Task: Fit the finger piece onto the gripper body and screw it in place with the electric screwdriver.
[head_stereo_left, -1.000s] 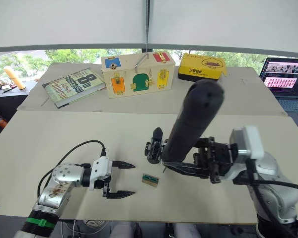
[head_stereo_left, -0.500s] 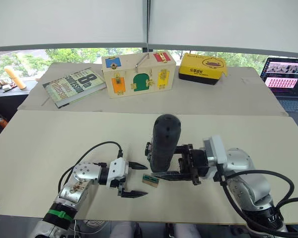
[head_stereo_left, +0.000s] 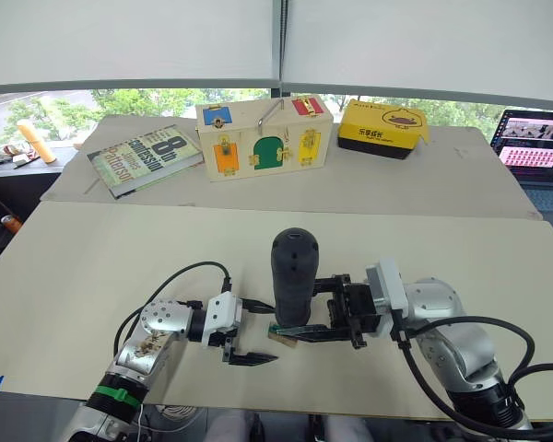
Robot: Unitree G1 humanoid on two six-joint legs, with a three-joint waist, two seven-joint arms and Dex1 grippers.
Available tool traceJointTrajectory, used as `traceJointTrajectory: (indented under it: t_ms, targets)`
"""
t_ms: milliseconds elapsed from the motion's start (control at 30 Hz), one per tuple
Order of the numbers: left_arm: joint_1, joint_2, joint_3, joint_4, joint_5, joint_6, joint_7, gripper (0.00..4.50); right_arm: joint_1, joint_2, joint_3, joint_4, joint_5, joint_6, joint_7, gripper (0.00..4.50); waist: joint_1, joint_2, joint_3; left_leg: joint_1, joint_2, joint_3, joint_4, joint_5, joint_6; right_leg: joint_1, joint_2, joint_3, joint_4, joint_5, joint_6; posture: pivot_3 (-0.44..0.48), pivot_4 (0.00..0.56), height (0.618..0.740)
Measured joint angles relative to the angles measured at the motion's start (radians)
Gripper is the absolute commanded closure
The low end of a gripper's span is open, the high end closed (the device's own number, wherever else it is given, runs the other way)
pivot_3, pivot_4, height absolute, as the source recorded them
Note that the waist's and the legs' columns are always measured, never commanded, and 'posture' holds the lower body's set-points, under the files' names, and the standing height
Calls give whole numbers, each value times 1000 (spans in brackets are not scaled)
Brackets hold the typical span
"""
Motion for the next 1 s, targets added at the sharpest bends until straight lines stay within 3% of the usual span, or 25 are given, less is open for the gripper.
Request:
traceJointTrajectory:
  t_ms: [1000]
  targets:
    - [11,0,-3,-29,0,40,18,0,-8,-35,1,0,39,0,-25,2587,0,0,0,0,0,0,0,0,1,0,-1,0,0,0,0,0,150,740]
